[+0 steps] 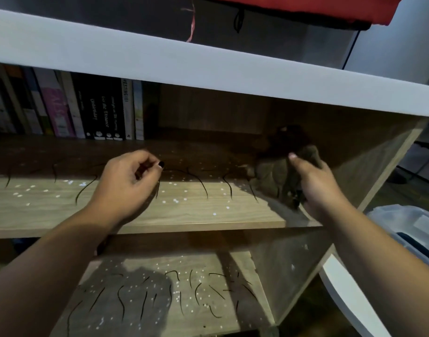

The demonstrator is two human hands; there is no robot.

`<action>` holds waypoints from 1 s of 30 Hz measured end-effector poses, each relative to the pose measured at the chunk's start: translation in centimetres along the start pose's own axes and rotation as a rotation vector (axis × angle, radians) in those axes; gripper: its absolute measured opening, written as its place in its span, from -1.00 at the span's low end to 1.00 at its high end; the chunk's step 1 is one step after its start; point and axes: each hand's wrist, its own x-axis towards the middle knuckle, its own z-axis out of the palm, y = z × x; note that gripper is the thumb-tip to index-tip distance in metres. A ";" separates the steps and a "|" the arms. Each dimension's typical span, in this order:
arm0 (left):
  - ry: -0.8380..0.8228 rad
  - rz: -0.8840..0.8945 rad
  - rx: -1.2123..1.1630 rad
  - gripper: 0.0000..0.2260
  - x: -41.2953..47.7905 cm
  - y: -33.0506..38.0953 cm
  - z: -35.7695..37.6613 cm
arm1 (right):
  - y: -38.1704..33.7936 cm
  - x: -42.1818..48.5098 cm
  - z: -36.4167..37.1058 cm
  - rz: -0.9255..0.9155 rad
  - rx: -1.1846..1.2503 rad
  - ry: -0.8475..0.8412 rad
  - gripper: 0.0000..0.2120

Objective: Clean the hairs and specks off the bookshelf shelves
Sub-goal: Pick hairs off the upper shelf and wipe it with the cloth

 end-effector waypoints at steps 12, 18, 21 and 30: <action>-0.080 0.114 0.136 -0.83 -0.1 -2.2 -0.5 | 3.3 5.5 2.7 0.048 -0.282 -0.002 -0.65; 0.011 0.018 0.040 -0.82 0.1 -2.3 -0.6 | 3.9 2.9 4.9 0.060 -0.392 -0.198 -0.91; 0.011 0.008 0.036 -0.82 0.1 -2.2 -0.6 | 3.8 0.6 5.5 -0.015 -0.417 -0.298 -0.85; -0.018 -0.028 0.047 -0.79 0.2 -2.4 -0.8 | 2.7 -7.4 6.6 -0.068 -0.297 -0.554 -0.83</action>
